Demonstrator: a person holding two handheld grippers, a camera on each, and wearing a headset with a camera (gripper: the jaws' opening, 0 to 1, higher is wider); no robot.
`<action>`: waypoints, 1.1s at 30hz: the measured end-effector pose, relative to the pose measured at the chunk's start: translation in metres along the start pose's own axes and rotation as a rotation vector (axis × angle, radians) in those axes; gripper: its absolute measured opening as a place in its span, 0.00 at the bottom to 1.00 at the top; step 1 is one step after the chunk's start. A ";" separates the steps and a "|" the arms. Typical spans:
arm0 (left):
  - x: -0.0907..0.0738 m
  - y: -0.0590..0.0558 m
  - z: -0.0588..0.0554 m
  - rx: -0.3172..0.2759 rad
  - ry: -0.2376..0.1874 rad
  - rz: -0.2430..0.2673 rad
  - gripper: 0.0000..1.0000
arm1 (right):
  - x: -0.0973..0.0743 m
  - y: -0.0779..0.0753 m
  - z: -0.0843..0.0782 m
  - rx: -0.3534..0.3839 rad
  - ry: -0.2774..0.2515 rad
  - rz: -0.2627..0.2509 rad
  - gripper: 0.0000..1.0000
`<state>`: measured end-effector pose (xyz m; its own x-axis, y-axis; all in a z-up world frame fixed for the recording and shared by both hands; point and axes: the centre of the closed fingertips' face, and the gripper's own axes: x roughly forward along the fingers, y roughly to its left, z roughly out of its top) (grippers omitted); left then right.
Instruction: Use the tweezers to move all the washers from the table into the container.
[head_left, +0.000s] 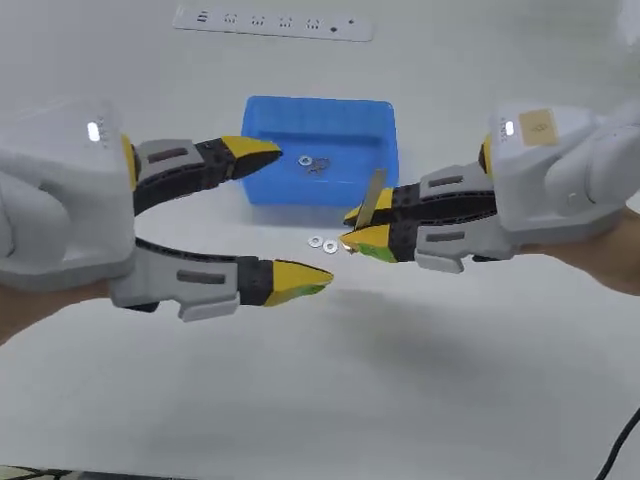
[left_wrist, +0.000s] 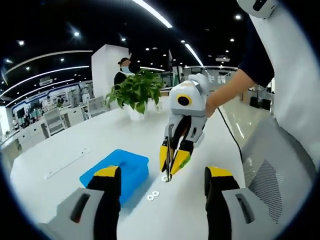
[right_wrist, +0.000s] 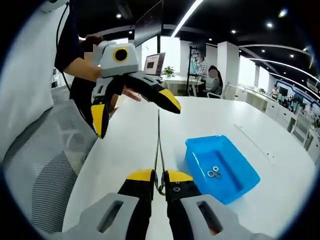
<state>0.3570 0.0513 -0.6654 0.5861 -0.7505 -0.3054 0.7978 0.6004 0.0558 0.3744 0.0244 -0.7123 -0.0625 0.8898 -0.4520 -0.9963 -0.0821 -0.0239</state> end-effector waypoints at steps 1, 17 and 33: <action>-0.006 0.003 0.000 -0.043 -0.021 0.012 0.76 | 0.000 0.000 0.003 -0.005 0.002 0.003 0.09; -0.053 0.020 -0.024 -0.059 -0.012 0.138 0.94 | 0.001 -0.043 0.059 -0.101 -0.022 -0.033 0.09; -0.060 0.019 -0.039 -0.109 0.027 0.151 1.00 | 0.035 -0.136 0.027 -0.033 0.013 -0.178 0.09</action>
<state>0.3313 0.1189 -0.6832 0.6930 -0.6428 -0.3265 0.6800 0.7332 -0.0002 0.5062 0.0787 -0.7009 0.1153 0.8858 -0.4495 -0.9892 0.0610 -0.1335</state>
